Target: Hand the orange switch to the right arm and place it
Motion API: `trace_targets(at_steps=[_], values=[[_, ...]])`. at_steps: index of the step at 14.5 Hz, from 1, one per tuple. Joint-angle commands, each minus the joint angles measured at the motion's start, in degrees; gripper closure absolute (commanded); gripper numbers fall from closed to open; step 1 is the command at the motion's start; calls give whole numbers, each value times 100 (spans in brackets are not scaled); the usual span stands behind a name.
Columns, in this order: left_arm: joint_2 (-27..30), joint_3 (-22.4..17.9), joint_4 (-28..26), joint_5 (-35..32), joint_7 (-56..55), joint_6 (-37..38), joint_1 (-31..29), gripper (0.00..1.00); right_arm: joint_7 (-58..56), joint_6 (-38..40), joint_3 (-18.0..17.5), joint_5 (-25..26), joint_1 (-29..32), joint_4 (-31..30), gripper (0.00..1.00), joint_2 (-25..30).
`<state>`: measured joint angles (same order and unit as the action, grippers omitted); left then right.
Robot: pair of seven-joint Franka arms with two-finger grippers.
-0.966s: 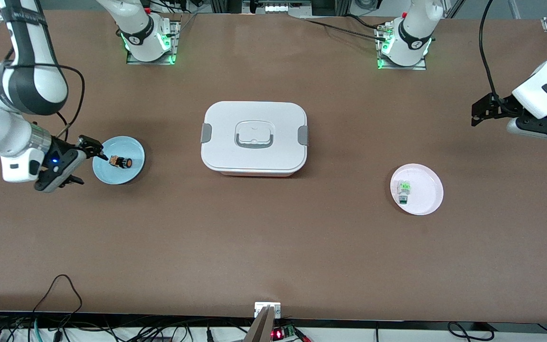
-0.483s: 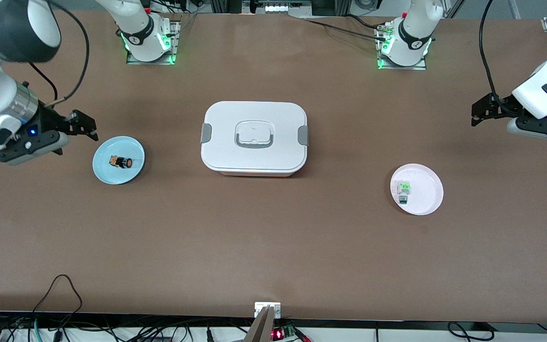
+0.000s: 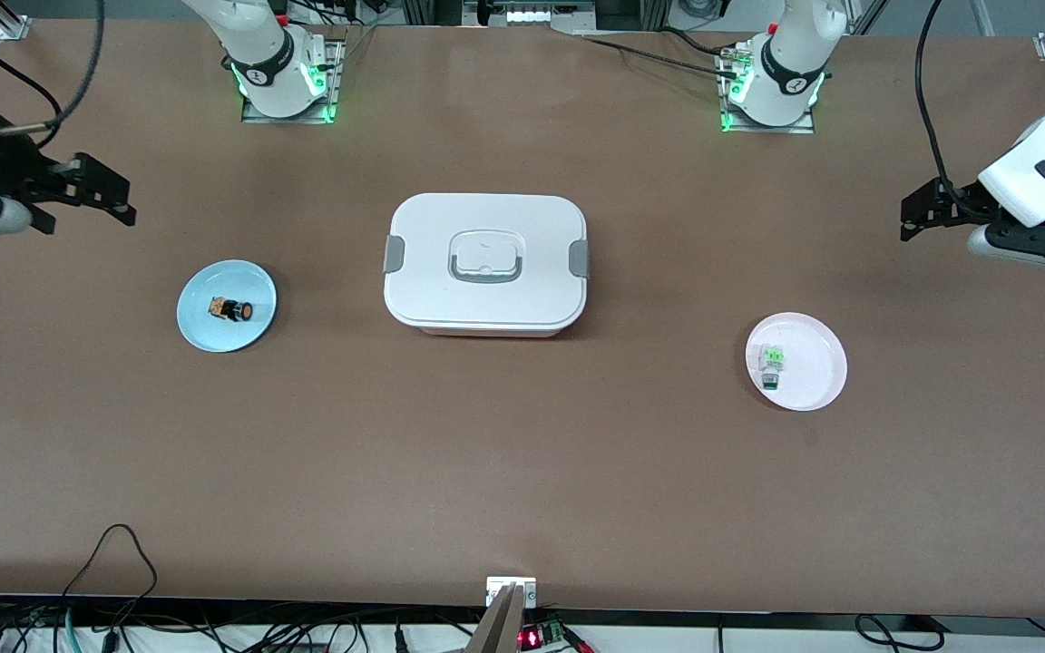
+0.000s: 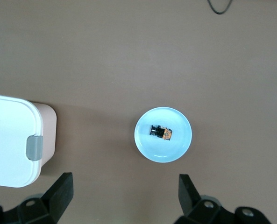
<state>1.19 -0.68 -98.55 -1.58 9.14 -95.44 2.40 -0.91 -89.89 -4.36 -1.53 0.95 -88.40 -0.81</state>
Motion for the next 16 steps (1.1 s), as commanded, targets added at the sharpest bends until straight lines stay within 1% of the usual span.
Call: trace_targets(at_steps=[1, 4, 16], values=[[22, -28, 20, -106, -71, 34, 67, 0, 127, 305, -39, 30, 291, 340, 0, -69], [22, -37, 20, -106, -71, 35, 67, 0, 65, 550, -56, 12, 379, 314, 0, 124], [22, -37, 20, -88, -62, 35, 50, 0, 66, 542, -56, 56, 283, 341, 0, 46]])
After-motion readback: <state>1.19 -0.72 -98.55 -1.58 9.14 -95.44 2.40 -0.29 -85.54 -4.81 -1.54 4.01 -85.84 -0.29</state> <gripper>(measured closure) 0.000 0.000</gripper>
